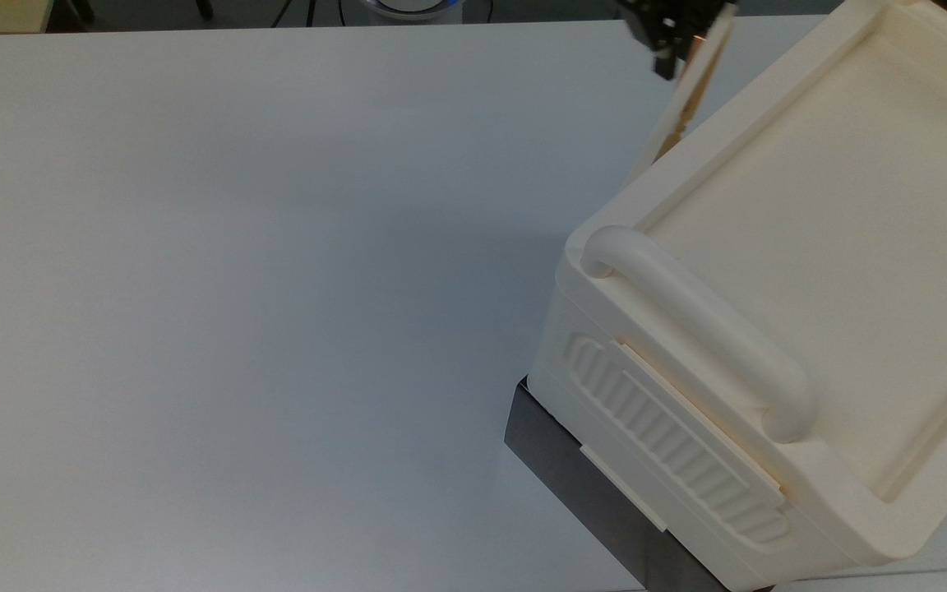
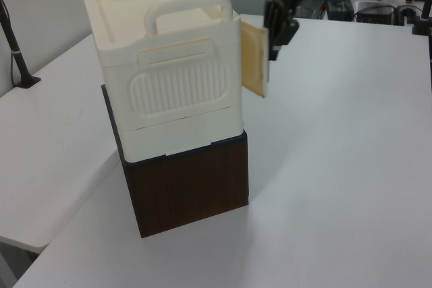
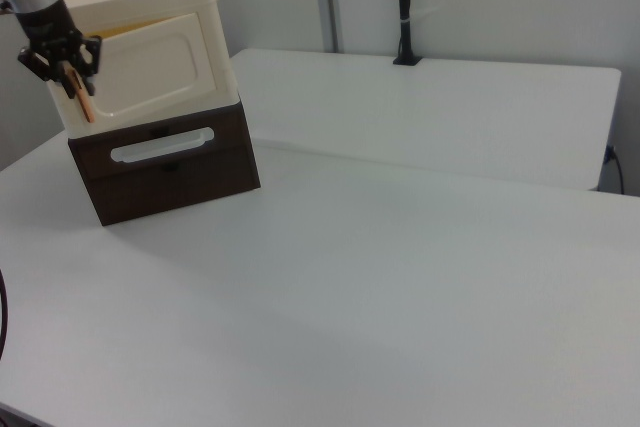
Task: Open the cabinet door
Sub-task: 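Swing the cabinet door open around its hinge with the gripper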
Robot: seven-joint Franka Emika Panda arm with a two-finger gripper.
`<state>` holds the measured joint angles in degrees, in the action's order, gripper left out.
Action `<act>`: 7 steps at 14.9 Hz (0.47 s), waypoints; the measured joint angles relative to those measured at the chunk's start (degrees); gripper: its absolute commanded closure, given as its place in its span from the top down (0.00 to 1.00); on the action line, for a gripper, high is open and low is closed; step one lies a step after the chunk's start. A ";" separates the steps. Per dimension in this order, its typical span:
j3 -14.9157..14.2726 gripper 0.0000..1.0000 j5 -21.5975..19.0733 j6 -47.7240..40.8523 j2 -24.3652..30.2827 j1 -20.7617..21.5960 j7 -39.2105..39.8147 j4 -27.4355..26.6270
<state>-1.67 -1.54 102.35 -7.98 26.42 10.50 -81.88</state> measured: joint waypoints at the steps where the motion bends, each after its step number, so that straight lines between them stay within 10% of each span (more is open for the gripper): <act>1: -0.22 0.75 0.00 -2.36 0.55 -1.10 0.03 0.04; 7: -0.49 0.83 -0.04 -10.07 5.45 -6.96 0.31 2.40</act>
<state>-2.16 -1.57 92.28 -2.53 19.46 10.81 -79.47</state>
